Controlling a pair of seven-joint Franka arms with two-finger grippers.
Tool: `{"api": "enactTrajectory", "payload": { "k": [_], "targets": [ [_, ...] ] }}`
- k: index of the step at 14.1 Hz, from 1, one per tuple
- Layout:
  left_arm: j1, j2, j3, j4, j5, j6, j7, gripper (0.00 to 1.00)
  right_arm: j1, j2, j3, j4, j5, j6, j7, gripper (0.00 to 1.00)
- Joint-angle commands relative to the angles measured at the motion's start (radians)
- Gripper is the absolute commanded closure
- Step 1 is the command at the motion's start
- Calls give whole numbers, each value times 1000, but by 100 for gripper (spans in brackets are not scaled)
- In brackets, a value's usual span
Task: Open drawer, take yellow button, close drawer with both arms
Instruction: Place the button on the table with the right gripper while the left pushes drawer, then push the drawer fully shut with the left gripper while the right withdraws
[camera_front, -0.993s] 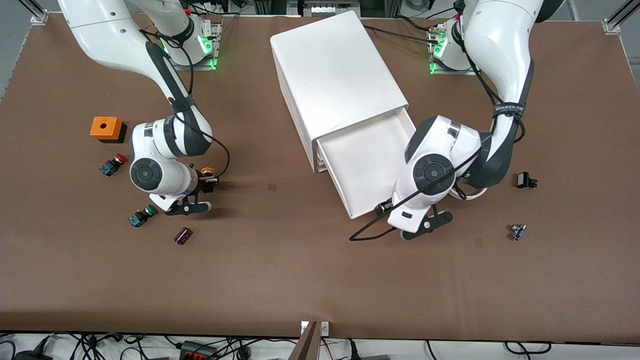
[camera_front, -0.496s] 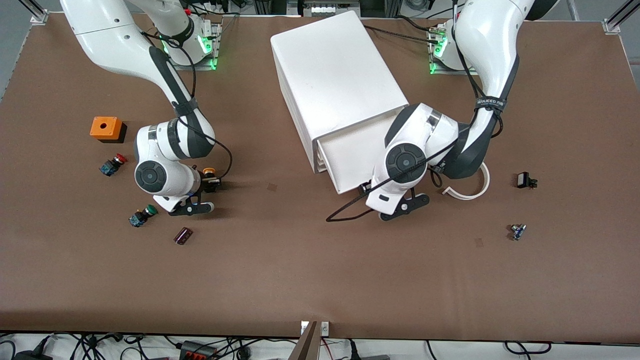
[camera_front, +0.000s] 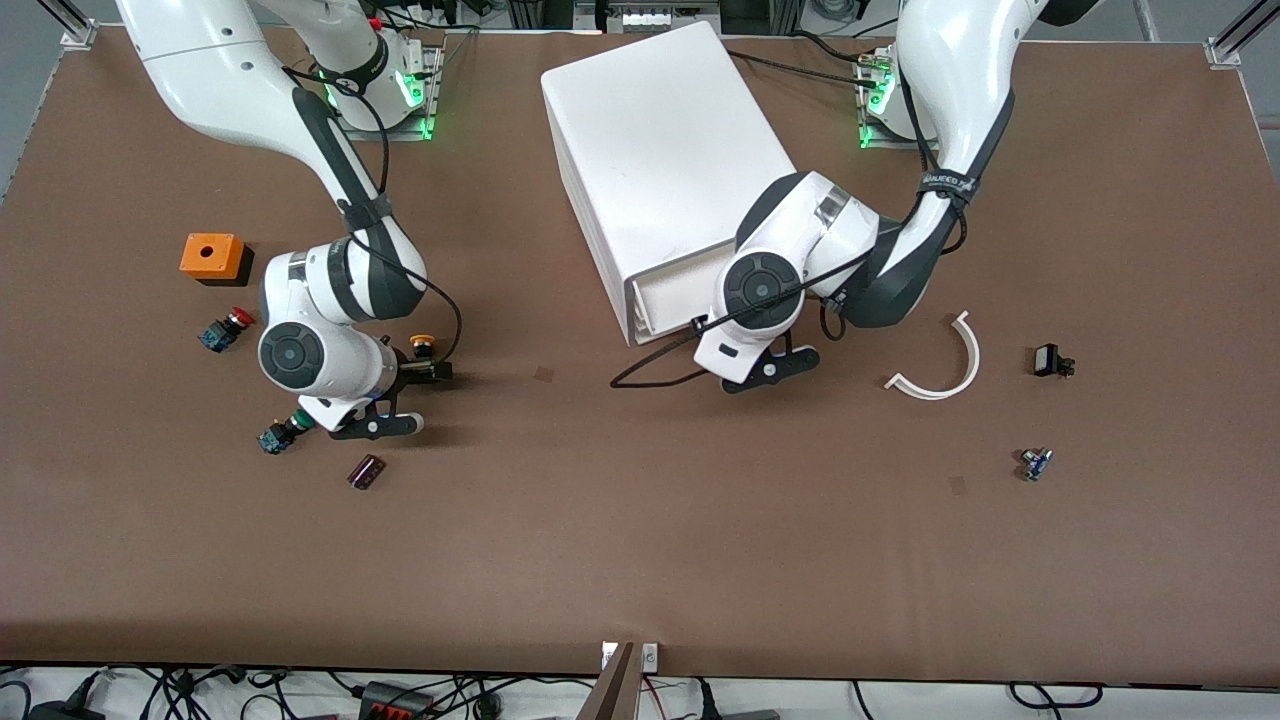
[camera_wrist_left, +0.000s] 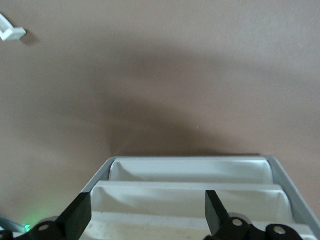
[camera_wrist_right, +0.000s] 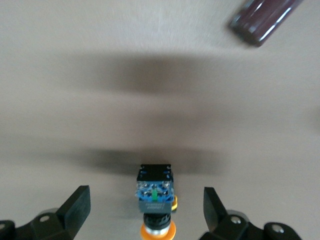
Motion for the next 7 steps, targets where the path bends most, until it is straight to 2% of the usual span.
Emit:
{"api": "enactTrajectory", "payload": {
  "k": [1, 4, 7],
  "targets": [
    [13, -44, -31, -59, -43, -37, -15, 0, -5, -46, 3, 100, 6, -149, 49, 0],
    [5, -46, -43, -68, -43, -47, -19, 0, -16, -124, -14, 175, 5, -298, 70, 0],
    [2, -44, -49, -71, -43, -47, -13, 0, -19, -235, -23, 180, 3, -334, 81, 0]
  ]
}}
